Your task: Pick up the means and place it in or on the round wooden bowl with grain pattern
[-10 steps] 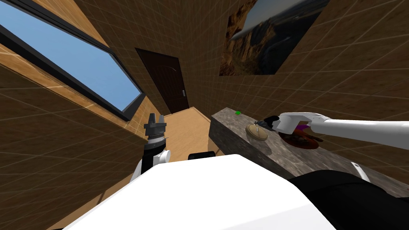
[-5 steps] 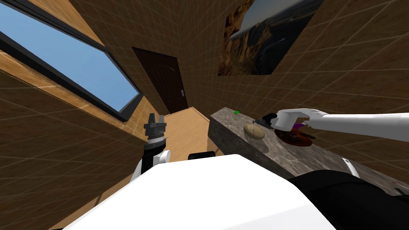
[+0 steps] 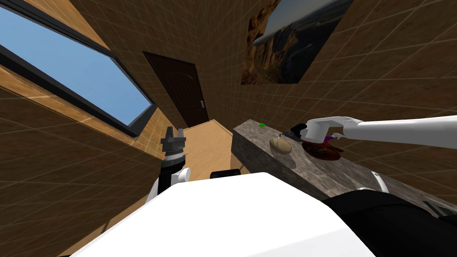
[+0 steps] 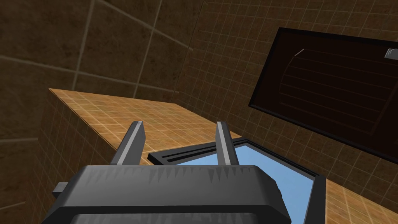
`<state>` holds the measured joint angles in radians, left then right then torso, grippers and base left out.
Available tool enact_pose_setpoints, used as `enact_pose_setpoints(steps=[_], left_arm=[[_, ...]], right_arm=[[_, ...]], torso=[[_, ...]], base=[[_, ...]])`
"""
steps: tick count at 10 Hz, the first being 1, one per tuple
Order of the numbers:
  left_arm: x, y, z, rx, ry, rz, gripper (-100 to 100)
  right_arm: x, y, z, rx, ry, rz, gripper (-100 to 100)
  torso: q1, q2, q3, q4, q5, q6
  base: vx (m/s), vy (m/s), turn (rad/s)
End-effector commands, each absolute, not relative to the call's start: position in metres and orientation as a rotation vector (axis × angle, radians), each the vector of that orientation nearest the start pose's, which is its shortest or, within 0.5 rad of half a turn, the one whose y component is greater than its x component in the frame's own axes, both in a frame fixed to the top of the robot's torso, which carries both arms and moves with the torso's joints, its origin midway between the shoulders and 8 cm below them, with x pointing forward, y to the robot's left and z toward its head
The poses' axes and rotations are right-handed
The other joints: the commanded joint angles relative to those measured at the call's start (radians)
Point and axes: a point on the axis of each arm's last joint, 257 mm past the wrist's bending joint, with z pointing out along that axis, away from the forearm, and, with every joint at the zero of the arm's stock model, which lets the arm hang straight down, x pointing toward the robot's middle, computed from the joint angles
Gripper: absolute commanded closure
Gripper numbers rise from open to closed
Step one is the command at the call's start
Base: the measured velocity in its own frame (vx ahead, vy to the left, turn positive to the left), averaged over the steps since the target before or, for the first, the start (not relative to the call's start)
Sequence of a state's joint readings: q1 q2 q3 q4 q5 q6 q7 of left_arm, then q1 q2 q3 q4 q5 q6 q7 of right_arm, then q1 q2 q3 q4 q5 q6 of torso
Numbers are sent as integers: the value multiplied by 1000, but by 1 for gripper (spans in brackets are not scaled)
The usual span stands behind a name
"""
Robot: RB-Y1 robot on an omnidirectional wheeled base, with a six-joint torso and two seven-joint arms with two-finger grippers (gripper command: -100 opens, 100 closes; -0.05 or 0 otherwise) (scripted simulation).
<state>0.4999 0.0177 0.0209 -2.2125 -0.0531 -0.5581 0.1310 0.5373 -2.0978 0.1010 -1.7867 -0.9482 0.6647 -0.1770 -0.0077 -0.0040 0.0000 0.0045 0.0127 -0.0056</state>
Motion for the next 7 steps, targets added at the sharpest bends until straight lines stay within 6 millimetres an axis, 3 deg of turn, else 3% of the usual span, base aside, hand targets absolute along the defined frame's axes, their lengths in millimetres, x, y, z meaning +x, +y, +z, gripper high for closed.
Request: enact_pose_setpoints(steps=[1, 2, 7], left_arm=[[347, 279, 5, -667, 632, -1371, 0], [347, 279, 5, -667, 632, -1371, 0], [347, 279, 5, -667, 632, -1371, 0]], right_arm=[[357, -648, -144, 1112, 2154, -446, -100], [358, -647, -143, 1113, 2154, -446, 0], [358, -647, -144, 1113, 2154, -446, 0]], torso=[[0, 0, 0, 0, 0, 0], [1, 0, 0, 0, 0, 0], [2, -1, -1, 0, 0, 0]], base=[[-8, -20, -9], [0, 0, 0], [0, 0, 0]])
